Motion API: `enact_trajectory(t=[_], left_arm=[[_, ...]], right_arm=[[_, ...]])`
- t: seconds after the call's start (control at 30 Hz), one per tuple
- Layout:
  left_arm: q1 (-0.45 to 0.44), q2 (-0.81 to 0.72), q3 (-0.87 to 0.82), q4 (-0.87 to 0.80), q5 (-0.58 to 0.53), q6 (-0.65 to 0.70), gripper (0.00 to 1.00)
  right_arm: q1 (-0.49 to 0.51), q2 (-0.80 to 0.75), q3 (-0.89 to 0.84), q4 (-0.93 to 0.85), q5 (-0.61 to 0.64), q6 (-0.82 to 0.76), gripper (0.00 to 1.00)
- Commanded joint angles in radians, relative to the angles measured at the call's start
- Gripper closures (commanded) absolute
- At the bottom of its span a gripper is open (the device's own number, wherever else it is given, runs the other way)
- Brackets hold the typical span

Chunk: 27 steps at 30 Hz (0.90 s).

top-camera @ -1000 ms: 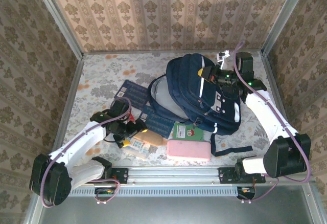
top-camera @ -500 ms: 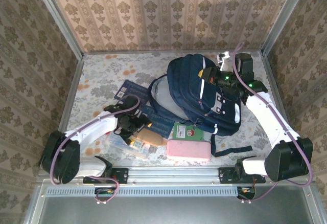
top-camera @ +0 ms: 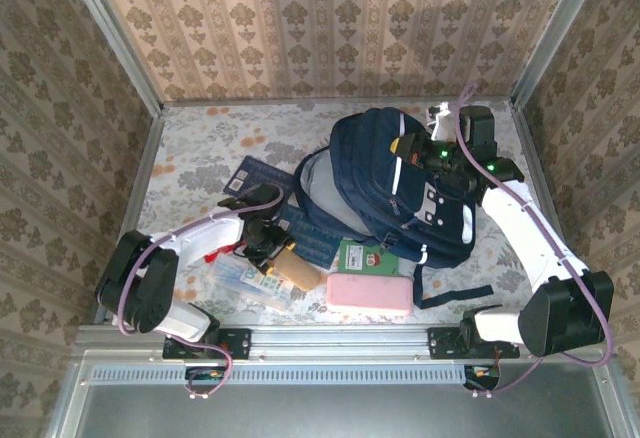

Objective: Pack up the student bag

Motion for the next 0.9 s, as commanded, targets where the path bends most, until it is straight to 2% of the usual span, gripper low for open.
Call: enact_trajectory(t=[0.0,0.2,0.37,0.6,0.7,0.87], left_arm=[[-0.009,-0.019,-0.007,0.041,-0.002,-0.039,0.42],[-0.003,-0.091,0.009,0.023,-0.010,-0.050,0.51],[0.016,-0.191,0.054,-0.059,-0.048,-0.029,0.53],[0.097,-0.326,0.094,-0.083,-0.078,0.010,0.57],[0.124,-0.301,0.145,-0.052,-0.069,0.046,0.57],[0.129,-0.146,0.298,0.035,-0.031,0.112,0.54]], right_arm=[[0.005,-0.053,0.021,0.060,0.004,-0.023,1.00],[0.005,-0.062,0.023,0.056,0.004,-0.022,1.00],[0.006,-0.074,0.020,0.055,0.007,-0.024,1.00],[0.007,-0.079,0.009,0.086,-0.010,-0.003,1.00],[0.007,-0.076,-0.003,0.127,-0.034,0.027,1.00],[0.007,-0.078,-0.017,0.167,-0.049,0.052,1.00]])
